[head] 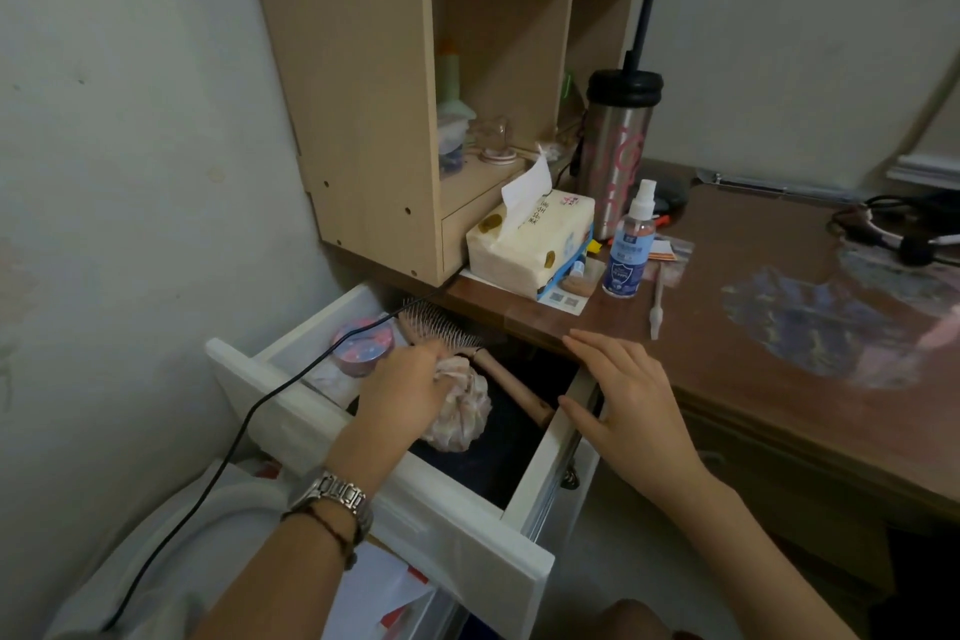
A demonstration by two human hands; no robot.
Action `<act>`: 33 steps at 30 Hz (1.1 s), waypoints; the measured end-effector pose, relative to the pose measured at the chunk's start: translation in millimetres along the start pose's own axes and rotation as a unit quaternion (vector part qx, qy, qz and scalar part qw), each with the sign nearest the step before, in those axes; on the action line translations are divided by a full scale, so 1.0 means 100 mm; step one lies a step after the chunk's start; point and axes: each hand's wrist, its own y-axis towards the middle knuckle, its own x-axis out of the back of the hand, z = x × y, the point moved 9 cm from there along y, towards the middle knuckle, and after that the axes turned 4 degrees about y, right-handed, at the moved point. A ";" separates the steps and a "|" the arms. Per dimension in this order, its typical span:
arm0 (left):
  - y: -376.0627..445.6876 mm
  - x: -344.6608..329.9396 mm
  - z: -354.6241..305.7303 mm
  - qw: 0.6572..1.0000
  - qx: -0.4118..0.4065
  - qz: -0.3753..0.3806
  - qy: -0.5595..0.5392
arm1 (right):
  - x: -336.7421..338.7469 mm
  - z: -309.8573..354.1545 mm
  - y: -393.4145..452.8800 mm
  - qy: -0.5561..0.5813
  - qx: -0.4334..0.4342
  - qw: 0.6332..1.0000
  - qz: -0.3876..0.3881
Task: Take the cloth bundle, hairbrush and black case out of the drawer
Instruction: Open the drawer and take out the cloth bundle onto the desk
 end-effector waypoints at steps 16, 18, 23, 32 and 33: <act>-0.23 1.03 -0.95 0.980 -0.124 -0.072 -0.135 | 0.67 -0.29 -0.15 -0.024 -0.044 0.999 -0.013; -0.20 1.06 -1.16 0.980 -0.131 -0.065 -0.135 | 0.92 -0.41 -0.22 -0.067 -0.059 0.996 -0.023; -0.12 1.05 -1.81 0.973 -0.180 -0.068 -0.128 | 1.55 -0.77 -0.44 -0.147 -0.113 0.982 -0.044; 0.25 0.61 -3.11 0.960 -0.233 -0.070 -0.141 | 2.50 -1.52 -0.85 -0.203 -0.200 0.956 -0.070; 0.30 0.49 -3.23 0.961 -0.232 -0.056 -0.141 | 2.57 -1.60 -0.89 -0.205 -0.209 0.954 -0.070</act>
